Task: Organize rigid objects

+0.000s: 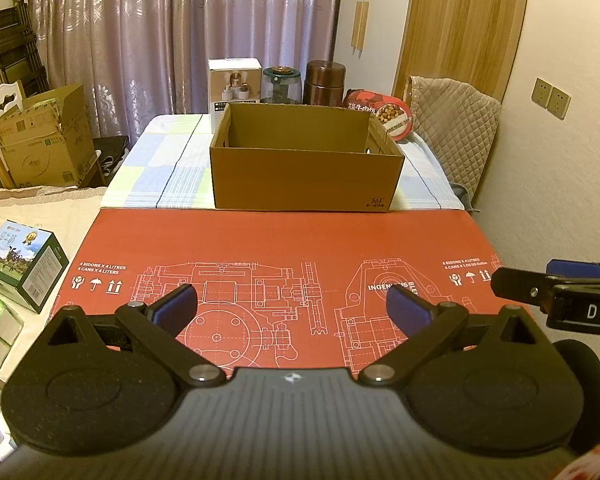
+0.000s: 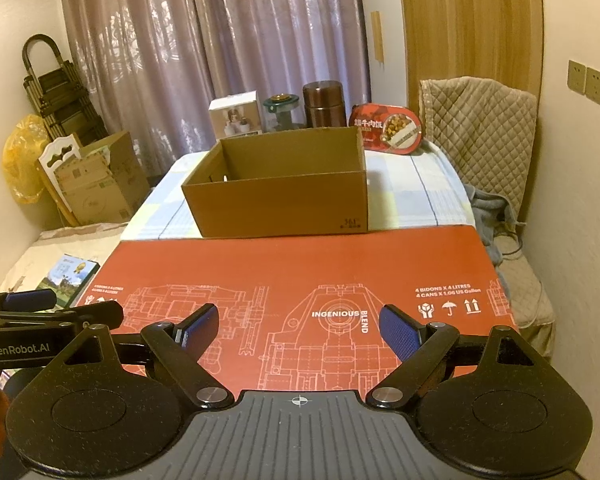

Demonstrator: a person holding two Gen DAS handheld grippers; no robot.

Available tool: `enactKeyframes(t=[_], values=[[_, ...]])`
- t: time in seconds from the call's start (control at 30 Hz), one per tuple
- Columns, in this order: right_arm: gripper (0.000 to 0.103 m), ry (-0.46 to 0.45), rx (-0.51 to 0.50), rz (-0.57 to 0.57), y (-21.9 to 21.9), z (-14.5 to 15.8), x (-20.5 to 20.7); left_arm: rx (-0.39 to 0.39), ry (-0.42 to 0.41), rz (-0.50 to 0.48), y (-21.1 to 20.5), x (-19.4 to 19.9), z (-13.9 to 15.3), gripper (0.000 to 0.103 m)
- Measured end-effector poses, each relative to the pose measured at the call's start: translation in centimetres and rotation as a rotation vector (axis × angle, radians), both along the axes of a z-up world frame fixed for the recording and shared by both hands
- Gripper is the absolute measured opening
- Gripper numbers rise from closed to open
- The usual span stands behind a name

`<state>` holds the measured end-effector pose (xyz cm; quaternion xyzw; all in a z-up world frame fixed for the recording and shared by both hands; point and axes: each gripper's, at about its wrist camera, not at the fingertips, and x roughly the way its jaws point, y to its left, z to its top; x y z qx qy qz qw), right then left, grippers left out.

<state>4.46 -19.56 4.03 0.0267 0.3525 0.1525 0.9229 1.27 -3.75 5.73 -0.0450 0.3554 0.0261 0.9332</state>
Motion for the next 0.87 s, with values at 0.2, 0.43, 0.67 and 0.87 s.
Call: enactKeyframes(t=[0.2,0.43,0.67,0.87], values=[[0.085,0.000,0.001,0.000,0.00,-0.02,0.00,-0.002,0.001,0.000,-0.03,0.03,-0.02,0.099],[0.085,0.003,0.001,-0.001,-0.03,-0.13,-0.02,-0.002,0.003,0.000,-0.13,0.19,-0.12,0.099],[0.085,0.005,0.003,-0.001,-0.01,-0.31,-0.03,-0.004,0.009,0.000,-0.15,0.38,-0.38,0.099],[0.085,0.008,0.010,0.005,-0.28,-0.52,0.03,-0.011,-0.007,0.014,-0.12,0.06,-0.30,0.099]])
